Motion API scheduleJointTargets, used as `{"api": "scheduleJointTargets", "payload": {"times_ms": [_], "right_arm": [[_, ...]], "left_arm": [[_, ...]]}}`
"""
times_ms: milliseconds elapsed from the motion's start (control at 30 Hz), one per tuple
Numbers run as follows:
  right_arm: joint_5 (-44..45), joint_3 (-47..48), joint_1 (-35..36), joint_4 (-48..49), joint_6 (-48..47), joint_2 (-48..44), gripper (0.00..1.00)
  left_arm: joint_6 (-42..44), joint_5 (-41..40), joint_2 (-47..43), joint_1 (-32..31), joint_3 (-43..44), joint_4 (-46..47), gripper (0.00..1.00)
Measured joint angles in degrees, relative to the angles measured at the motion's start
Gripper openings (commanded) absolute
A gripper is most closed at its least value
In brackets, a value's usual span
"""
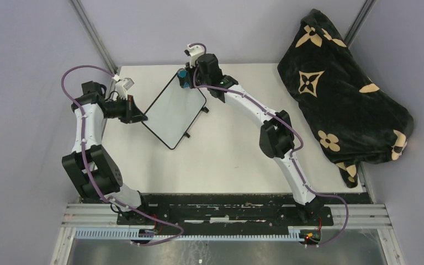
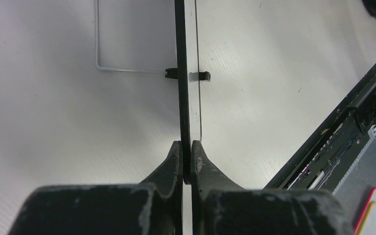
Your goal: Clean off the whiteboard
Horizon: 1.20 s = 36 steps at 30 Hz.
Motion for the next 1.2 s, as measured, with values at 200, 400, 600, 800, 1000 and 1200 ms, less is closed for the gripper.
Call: {"api": "scheduleJointTargets", "payload": {"times_ms": [200,400,600,800,1000,1200], "right_arm": [[-1.25,0.61,-0.79,-0.02,0.63,0.87,0.00],[-1.29,-0.81,-2.27,0.15,0.59,0.90,0.00],[-0.72,-6.27,-4.50,1.11,0.07,0.68,0.01],[2.40,-20.65,-5.64,1.18,-1.29,-4.94,0.00],[7.19,-35.56,-8.02,-9.70,-2.67,-20.65,0.00],[11.19,-41.33,-13.84,-21.51,-3.87,-39.41,0.00]], "left_arm": [[0.00,-0.11,-0.33,0.00,-0.13,0.22,0.03],[0.00,-0.28,-0.39,0.00,-0.20,0.13,0.03],[-0.02,-0.26,-0.42,0.00,-0.20,0.09,0.03],[0.04,-0.26,-0.61,0.00,-0.20,-0.22,0.03],[0.42,-0.81,-1.57,-0.11,-0.87,-0.24,0.03],[0.44,-1.57,-3.43,-0.33,-1.81,-0.15,0.03]]}}
